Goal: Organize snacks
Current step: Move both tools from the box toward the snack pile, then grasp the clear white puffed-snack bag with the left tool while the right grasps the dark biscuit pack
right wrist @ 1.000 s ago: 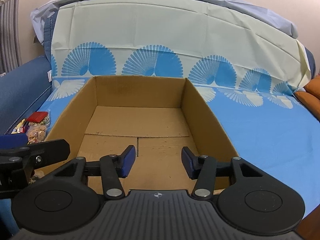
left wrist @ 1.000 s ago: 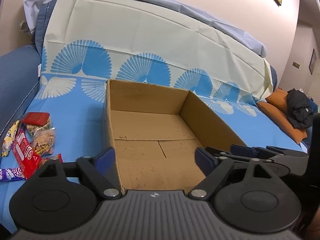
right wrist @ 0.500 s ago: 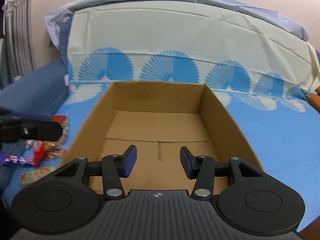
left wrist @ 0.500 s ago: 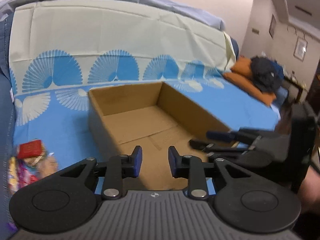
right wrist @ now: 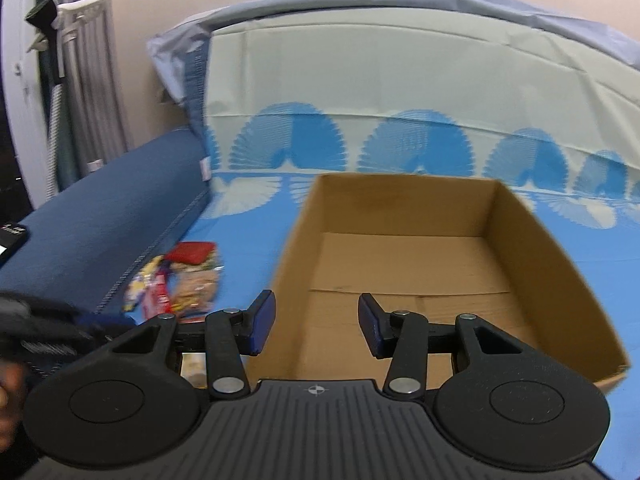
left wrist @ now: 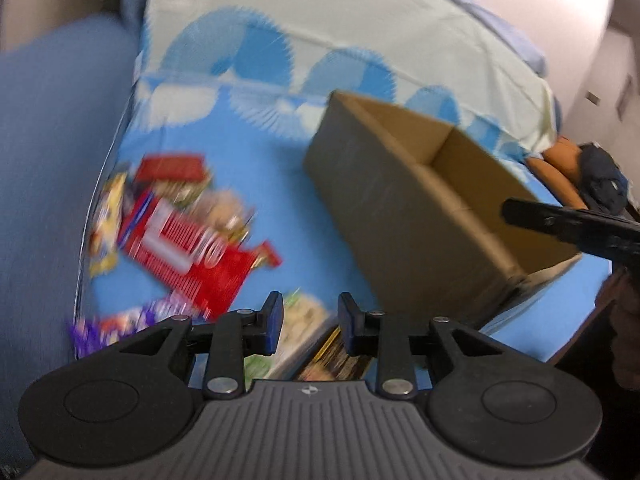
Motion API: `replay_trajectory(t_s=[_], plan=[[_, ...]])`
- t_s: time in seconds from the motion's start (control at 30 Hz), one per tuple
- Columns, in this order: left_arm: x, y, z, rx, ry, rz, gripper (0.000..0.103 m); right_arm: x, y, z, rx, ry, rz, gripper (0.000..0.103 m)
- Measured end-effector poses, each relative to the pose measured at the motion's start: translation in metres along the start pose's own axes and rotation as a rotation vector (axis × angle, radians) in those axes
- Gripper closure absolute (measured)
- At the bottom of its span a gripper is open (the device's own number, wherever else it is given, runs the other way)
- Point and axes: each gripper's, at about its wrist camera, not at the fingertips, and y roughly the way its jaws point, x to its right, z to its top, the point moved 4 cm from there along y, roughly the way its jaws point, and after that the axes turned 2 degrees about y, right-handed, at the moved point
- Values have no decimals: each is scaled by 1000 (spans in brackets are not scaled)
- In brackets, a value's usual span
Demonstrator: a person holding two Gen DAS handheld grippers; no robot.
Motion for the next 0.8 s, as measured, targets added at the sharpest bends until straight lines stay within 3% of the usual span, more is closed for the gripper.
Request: replay_trajectory(t_s=[0.17, 0.2, 0.27, 0.37, 0.5, 0.57, 0.63, 0.8], plan=[[-30, 10, -11, -53, -137, -15, 41, -31, 12, -6, -25, -27, 68, 55], [-31, 13, -16, -66, -141, -12, 40, -35, 15, -9, -41, -29, 80, 55], [-27, 19, -21, -90, -115, 21, 26, -43, 20, -13, -79, -31, 107, 52], [-17, 27, -27, -137, -58, 67, 21, -52, 20, -15, -76, -76, 94, 44], [-13, 34, -34, -175, -18, 87, 27, -54, 16, -17, -62, -112, 73, 46], [-17, 33, -35, -163, -30, 78, 54, -57, 13, -18, -27, -150, 56, 47], [-20, 26, -33, -138, -53, 70, 61, -64, 9, -19, 13, -216, 55, 47], [-35, -3, -40, -125, -176, 87, 63, -84, 5, -33, -19, -270, 150, 47]])
